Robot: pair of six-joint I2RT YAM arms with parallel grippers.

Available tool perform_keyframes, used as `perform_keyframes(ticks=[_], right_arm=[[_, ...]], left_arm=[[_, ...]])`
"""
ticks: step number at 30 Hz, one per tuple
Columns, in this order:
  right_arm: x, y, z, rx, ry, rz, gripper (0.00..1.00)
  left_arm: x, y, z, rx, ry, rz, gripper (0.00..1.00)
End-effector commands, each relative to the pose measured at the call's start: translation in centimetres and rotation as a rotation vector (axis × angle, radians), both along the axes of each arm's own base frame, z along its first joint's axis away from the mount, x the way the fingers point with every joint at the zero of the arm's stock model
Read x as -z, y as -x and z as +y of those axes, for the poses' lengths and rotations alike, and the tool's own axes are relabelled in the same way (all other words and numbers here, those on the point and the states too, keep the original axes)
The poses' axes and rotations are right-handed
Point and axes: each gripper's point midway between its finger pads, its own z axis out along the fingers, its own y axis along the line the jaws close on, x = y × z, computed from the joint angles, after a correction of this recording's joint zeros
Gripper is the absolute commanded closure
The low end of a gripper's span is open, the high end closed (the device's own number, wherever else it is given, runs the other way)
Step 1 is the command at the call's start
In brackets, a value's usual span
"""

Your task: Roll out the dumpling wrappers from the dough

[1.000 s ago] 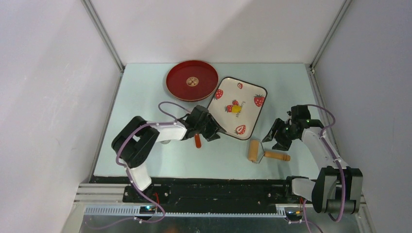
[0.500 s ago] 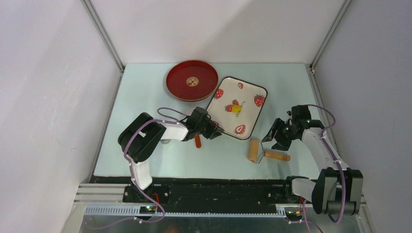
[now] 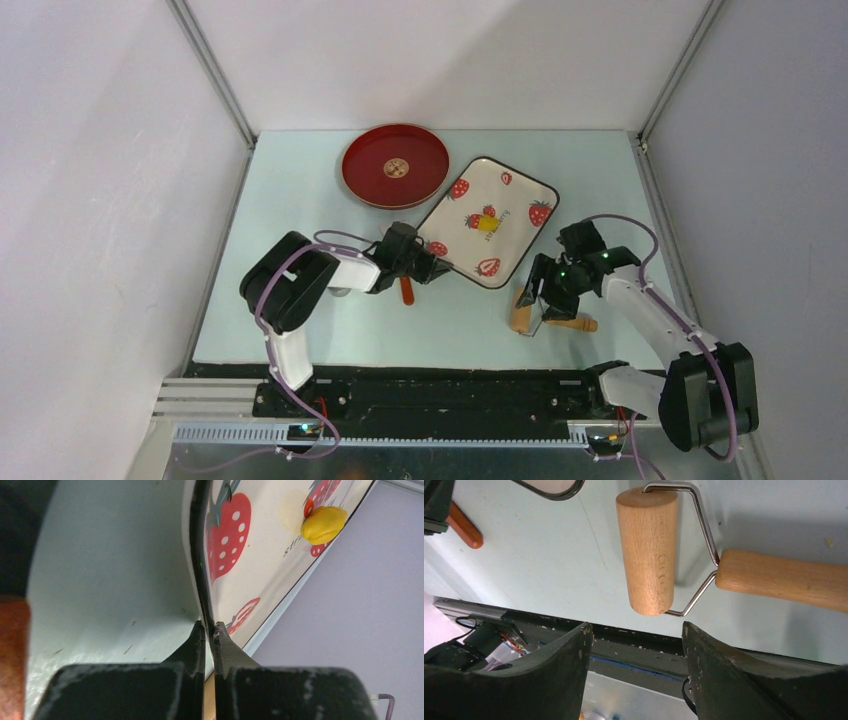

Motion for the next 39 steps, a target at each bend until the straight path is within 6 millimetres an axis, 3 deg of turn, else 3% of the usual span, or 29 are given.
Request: perform_keyframes(ticks=[1, 6, 13, 20, 24, 31, 36, 39], right_arm=[[0.9, -0.9, 0.4, 0.060, 0.050, 0.005, 0.27], [2.6, -2.3, 0.3, 0.088, 0.081, 0.023, 0.19], [3.8, -4.2, 1.5, 0.083, 0.044, 0.007, 0.17], [5.5, -4.0, -0.8, 0.127, 0.115, 0.054, 0.16], [5.4, -4.2, -2.2, 0.161, 0.120, 0.050, 0.16], [4.8, -4.4, -3.8, 0.199, 0.112, 0.039, 0.16], [4.3, -4.4, -3.4, 0.182, 0.078, 0.031, 0.16], [4.2, -4.2, -2.6, 0.161, 0.053, 0.036, 0.16]], left_arm=[[1.8, 1.8, 1.9, -0.001, -0.080, 0.036, 1.00], [0.9, 2.3, 2.3, 0.003, -0.076, 0.016, 1.00], [0.7, 3.9, 3.6, 0.044, -0.125, 0.011, 1.00], [2.7, 7.1, 6.6, 0.205, -0.343, 0.058, 1.00], [2.7, 8.1, 7.7, 0.322, -0.419, 0.031, 1.00], [4.1, 10.4, 11.5, 0.431, -0.510, 0.082, 1.00], [3.2, 10.1, 13.5, 0.471, -0.561, 0.069, 1.00], [2.2, 8.9, 15.0, 0.484, -0.653, 0.059, 1.00]])
